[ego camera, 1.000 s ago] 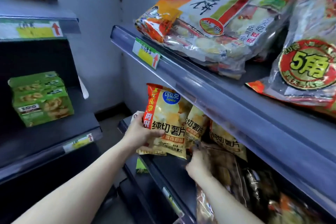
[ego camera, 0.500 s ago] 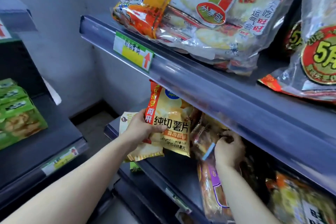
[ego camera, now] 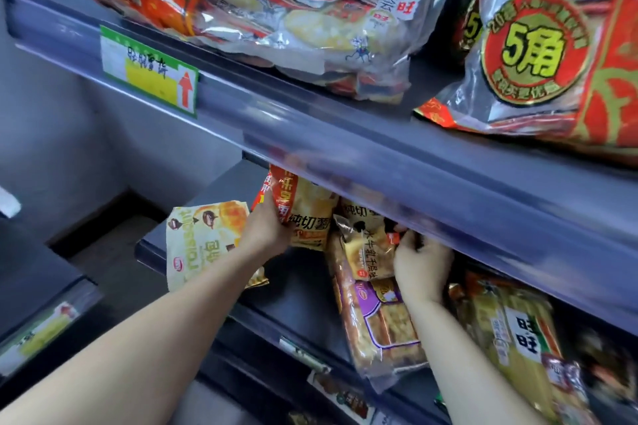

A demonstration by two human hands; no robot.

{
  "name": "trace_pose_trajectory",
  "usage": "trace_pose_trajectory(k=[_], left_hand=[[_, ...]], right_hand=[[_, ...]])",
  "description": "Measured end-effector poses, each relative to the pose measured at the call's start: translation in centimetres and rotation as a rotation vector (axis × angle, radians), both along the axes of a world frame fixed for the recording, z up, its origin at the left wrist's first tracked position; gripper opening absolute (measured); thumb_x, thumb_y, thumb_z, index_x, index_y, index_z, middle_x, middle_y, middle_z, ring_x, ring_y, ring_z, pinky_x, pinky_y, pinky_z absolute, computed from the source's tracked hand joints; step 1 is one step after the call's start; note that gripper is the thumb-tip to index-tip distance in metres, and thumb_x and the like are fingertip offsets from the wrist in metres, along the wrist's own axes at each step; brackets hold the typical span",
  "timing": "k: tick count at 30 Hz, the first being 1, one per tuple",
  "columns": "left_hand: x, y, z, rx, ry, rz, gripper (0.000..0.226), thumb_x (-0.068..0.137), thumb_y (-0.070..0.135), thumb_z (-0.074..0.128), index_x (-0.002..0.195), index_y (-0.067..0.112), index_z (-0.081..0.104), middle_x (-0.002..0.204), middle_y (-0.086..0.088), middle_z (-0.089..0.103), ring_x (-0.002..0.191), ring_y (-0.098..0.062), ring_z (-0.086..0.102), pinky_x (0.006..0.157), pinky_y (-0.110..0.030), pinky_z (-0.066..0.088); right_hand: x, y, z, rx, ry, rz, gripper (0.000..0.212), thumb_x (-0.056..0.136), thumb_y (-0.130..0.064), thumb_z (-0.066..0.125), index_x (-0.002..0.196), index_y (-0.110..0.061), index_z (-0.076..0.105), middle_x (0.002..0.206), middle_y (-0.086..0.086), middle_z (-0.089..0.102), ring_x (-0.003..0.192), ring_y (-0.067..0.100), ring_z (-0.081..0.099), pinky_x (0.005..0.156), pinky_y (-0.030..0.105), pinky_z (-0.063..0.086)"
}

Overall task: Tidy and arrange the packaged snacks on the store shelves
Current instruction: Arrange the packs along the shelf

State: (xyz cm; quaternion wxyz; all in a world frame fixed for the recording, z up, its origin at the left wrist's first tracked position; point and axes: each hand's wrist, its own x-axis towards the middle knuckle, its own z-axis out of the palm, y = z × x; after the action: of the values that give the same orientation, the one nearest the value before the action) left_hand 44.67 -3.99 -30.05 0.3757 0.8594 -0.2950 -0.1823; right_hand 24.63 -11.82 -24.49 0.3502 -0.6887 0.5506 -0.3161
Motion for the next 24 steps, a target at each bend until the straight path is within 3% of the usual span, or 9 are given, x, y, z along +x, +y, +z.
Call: trace_pose_trajectory(k=[5, 8, 11, 13, 16, 18, 21, 22, 24], left_hand=[[0.7, 0.9, 0.3, -0.110, 0.136, -0.005, 0.046, 0.079, 0.011, 0.069, 0.120, 0.018, 0.050, 0.108, -0.008, 0.066, 0.100, -0.031, 0.062, 0.083, -0.044, 0.054], [0.3, 1.1, 0.3, 0.020, 0.014, 0.050, 0.069, 0.081, 0.024, 0.069, 0.137, 0.013, 0.031, 0.119, -0.015, 0.060, 0.108, -0.037, 0.057, 0.089, -0.047, 0.049], [-2.0, 1.1, 1.4, 0.095, -0.137, 0.213, 0.096, 0.080, 0.027, 0.070, 0.152, 0.010, 0.007, 0.147, -0.019, 0.033, 0.135, -0.036, 0.033, 0.109, -0.049, 0.028], [-4.6, 1.5, 2.7, -0.030, -0.261, 0.292, 0.093, 0.077, 0.020, 0.070, 0.151, 0.016, 0.013, 0.152, -0.017, 0.023, 0.140, -0.033, 0.021, 0.112, -0.050, 0.015], [-8.7, 2.1, 4.1, -0.165, -0.448, 0.151, 0.063, 0.083, 0.028, 0.068, 0.139, 0.017, 0.043, 0.142, -0.014, 0.038, 0.132, -0.033, 0.031, 0.108, -0.049, 0.023], [-11.5, 2.4, 5.5, -0.223, -0.327, -0.067, 0.037, 0.088, 0.041, 0.063, 0.117, 0.018, 0.066, 0.122, -0.006, 0.059, 0.116, -0.024, 0.050, 0.101, -0.040, 0.038], [-15.4, 3.1, 7.4, -0.204, 0.100, -0.394, 0.030, 0.082, 0.048, 0.068, 0.104, 0.028, 0.068, 0.096, 0.015, 0.066, 0.082, 0.005, 0.062, 0.080, -0.012, 0.048], [-16.4, 3.1, 7.7, -0.188, 0.165, -0.446, 0.035, 0.077, 0.047, 0.074, 0.105, 0.028, 0.067, 0.094, 0.017, 0.067, 0.079, 0.008, 0.061, 0.078, -0.009, 0.048], [-18.1, 3.2, 7.6, -0.163, 0.132, -0.459, 0.047, 0.071, 0.039, 0.082, 0.113, 0.022, 0.067, 0.086, 0.013, 0.068, 0.075, 0.001, 0.062, 0.077, -0.022, 0.054]], right_hand=[[-1.3, -0.6, -0.9, -0.120, 0.025, -0.040, 0.017, 0.090, -0.005, 0.050, 0.094, 0.008, 0.060, 0.090, 0.023, 0.063, 0.079, 0.032, 0.057, 0.058, 0.021, 0.032], [-2.2, -0.4, -0.9, -0.156, 0.019, -0.022, 0.013, 0.087, -0.007, 0.050, 0.092, -0.001, 0.060, 0.089, 0.013, 0.063, 0.076, 0.021, 0.054, 0.055, 0.004, 0.033], [-3.0, -0.5, -1.2, -0.188, 0.025, 0.022, 0.016, 0.087, -0.013, 0.048, 0.094, -0.008, 0.062, 0.092, 0.008, 0.065, 0.083, 0.021, 0.060, 0.063, 0.021, 0.042], [-3.9, -0.2, -0.8, -0.221, -0.004, 0.057, 0.018, 0.087, -0.014, 0.047, 0.091, -0.012, 0.064, 0.093, 0.006, 0.067, 0.084, 0.022, 0.061, 0.070, 0.029, 0.049], [-5.6, 0.7, 0.2, -0.277, -0.001, 0.113, 0.026, 0.087, -0.004, 0.050, 0.074, -0.025, 0.060, 0.085, 0.002, 0.068, 0.077, 0.023, 0.060, 0.071, 0.033, 0.049], [-6.8, 1.3, 1.0, -0.261, 0.016, 0.141, 0.035, 0.088, -0.003, 0.050, 0.068, -0.031, 0.055, 0.081, -0.003, 0.067, 0.076, 0.023, 0.060, 0.070, 0.034, 0.049], [-8.7, 1.9, 1.5, -0.270, 0.018, 0.196, 0.042, 0.086, -0.003, 0.049, 0.061, -0.037, 0.051, 0.076, -0.013, 0.065, 0.077, 0.019, 0.061, 0.073, 0.037, 0.051], [-9.4, 2.1, 1.7, -0.294, 0.014, 0.220, 0.045, 0.085, -0.003, 0.049, 0.060, -0.040, 0.050, 0.076, -0.015, 0.064, 0.077, 0.018, 0.061, 0.073, 0.039, 0.051], [-11.2, 2.6, 2.3, -0.378, -0.002, 0.293, 0.047, 0.081, 0.000, 0.050, 0.060, -0.042, 0.052, 0.073, -0.022, 0.061, 0.077, 0.013, 0.061, 0.073, 0.039, 0.051]])
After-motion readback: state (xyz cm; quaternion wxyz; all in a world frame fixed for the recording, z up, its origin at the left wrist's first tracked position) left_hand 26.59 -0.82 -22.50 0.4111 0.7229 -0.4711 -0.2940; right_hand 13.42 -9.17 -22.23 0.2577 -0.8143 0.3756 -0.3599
